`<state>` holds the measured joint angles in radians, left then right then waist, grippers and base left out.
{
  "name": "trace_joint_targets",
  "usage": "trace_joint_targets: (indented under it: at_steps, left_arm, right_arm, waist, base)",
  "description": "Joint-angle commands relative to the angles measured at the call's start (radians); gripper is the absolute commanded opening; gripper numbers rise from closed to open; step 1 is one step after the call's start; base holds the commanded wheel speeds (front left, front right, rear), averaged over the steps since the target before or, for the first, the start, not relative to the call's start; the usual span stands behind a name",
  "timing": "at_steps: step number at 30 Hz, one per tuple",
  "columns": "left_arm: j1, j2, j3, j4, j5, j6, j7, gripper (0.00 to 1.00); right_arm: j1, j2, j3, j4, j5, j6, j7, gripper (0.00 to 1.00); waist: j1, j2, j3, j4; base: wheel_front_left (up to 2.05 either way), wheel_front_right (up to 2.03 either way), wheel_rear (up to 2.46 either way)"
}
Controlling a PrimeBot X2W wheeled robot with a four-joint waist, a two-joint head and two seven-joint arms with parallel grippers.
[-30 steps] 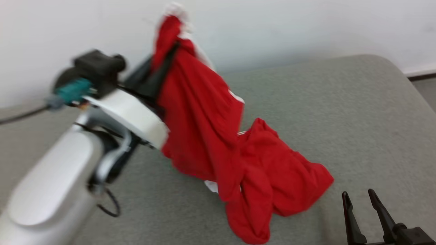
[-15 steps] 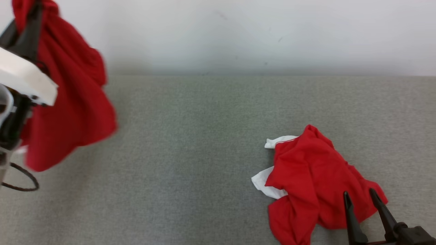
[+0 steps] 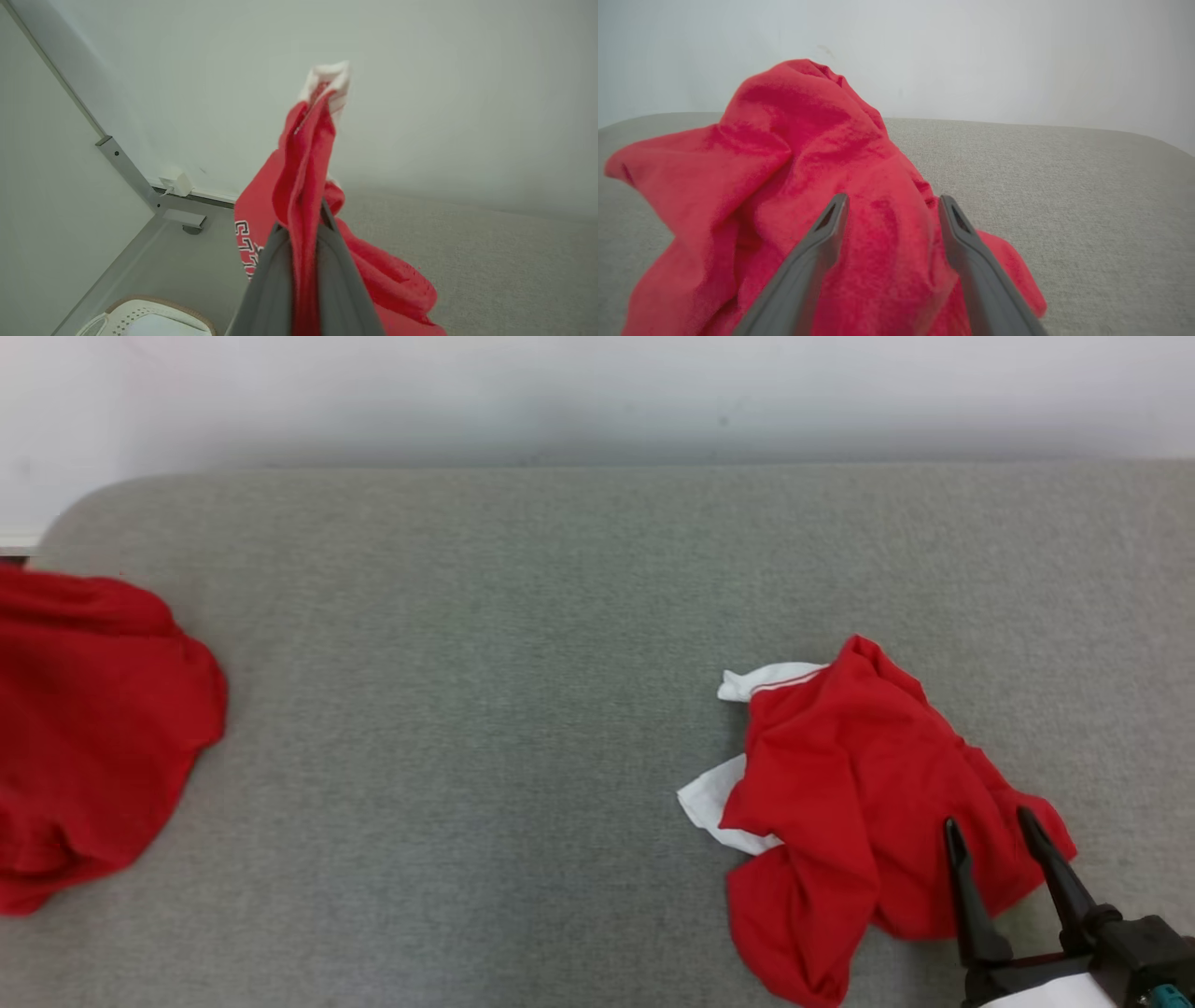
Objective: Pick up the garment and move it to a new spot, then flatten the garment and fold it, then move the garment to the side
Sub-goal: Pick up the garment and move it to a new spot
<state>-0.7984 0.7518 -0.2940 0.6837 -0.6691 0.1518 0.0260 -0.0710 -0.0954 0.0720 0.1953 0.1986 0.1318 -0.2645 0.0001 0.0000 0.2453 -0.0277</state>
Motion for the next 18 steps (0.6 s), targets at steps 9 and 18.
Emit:
trace_joint_targets:
  at_steps: [9, 18]
  left_arm:
    - [0.016, -0.062, 0.014, 0.211, -0.056, -0.038, -0.061, 1.0]
    - [-0.06, -0.051, -0.019, 0.252, -0.017, -0.09, -0.12, 1.0]
  right_arm:
    - [0.0, 0.001, -0.02, -0.008, -0.007, -0.002, 0.0, 1.0]
    - [0.011, 0.011, -0.024, 0.001, -0.003, -0.002, 0.0, 1.0]
  waist:
    - [-0.0001, 0.0, 0.037, -0.047]
    - [-0.0001, 0.0, -0.029, -0.041]
  base:
    - [0.0, 0.0, 0.0]
    - [0.0, 0.0, 0.0]
